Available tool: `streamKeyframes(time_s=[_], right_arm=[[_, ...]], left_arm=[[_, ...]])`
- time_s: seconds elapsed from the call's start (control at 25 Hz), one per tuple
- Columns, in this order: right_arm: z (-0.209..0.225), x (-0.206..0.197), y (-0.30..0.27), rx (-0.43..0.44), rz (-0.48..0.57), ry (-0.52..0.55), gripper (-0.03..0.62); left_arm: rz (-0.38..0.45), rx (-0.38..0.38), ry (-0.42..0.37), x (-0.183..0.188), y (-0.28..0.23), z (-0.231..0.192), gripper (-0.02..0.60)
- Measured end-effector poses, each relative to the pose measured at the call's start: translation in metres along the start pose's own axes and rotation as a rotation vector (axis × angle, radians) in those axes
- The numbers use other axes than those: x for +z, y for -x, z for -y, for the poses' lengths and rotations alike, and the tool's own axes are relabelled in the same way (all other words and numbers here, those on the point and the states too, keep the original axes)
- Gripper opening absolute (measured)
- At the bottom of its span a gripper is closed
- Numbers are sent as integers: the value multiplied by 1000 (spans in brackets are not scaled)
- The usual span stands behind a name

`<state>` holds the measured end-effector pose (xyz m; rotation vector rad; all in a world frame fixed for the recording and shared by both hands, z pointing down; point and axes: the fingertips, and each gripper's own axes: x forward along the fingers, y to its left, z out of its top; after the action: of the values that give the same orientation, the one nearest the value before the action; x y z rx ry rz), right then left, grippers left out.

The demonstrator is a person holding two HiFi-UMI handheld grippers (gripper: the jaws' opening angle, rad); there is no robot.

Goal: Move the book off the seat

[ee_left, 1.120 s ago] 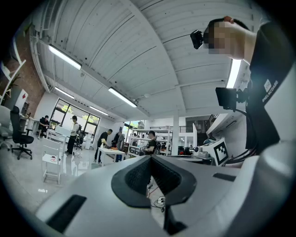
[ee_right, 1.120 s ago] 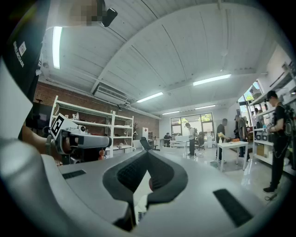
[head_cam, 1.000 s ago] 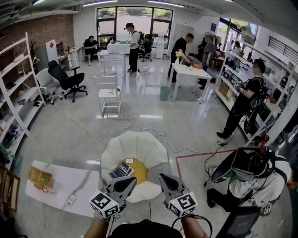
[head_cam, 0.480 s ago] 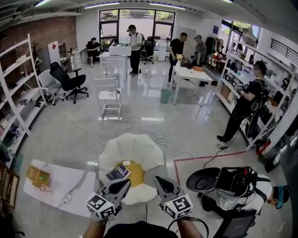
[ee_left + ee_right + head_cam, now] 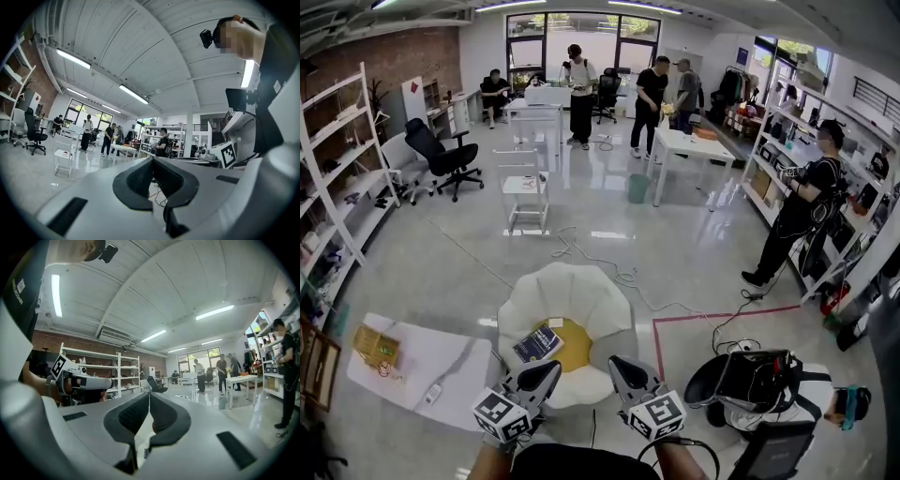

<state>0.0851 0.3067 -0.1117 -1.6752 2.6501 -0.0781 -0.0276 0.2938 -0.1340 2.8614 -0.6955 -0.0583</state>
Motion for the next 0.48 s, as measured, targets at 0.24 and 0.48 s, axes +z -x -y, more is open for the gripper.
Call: streamKeyframes(time_s=[0.24, 0.48], right_arm=[[10, -7, -24, -13, -9, -26, 17], [17, -9, -57, -9, -30, -16, 17]], left_arm=[[2, 2, 2, -2, -5, -25, 5], [7, 14, 13, 4, -14, -65, 5]])
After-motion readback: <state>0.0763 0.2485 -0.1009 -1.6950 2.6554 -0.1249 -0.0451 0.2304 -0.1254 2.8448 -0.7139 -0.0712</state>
